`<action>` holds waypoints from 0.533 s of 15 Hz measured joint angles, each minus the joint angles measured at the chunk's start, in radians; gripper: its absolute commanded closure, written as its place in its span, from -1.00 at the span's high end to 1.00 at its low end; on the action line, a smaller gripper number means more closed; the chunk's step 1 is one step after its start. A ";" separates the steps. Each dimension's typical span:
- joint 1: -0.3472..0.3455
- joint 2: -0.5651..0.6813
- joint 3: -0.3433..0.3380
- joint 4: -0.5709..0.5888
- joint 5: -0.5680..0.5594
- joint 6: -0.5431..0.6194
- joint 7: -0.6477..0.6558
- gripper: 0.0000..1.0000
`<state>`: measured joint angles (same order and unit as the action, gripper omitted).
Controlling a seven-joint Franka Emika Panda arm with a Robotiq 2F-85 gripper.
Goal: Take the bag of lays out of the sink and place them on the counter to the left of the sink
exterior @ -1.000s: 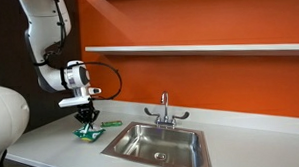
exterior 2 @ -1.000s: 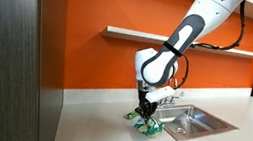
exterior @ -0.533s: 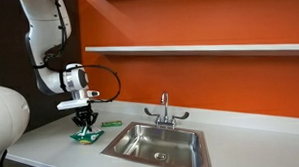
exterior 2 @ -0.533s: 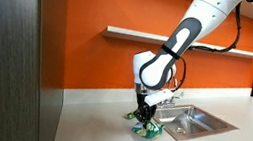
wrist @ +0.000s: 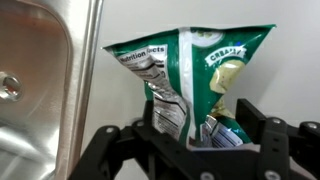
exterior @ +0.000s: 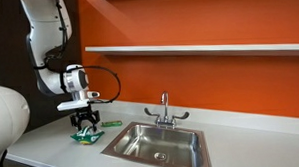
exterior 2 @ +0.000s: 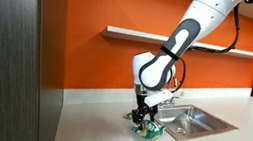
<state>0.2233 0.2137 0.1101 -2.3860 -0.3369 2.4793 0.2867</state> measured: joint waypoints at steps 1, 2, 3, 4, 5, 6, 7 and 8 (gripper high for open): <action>0.000 -0.002 0.000 0.001 0.000 0.000 0.000 1.00; 0.000 -0.004 0.000 0.003 0.000 0.000 0.000 1.00; 0.000 -0.007 0.000 0.004 0.000 0.000 0.000 1.00; 0.000 -0.010 -0.001 0.005 0.000 0.000 0.000 1.00; 0.000 -0.014 -0.001 0.006 0.000 0.000 0.000 1.00; 0.000 -0.019 -0.002 0.006 0.000 0.000 0.000 1.00; 0.000 -0.025 -0.003 0.006 0.000 0.000 0.000 1.00; 0.000 -0.032 -0.004 0.006 0.001 -0.001 0.000 1.00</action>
<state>0.2232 0.1815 0.1065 -2.3801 -0.3360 2.4785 0.2867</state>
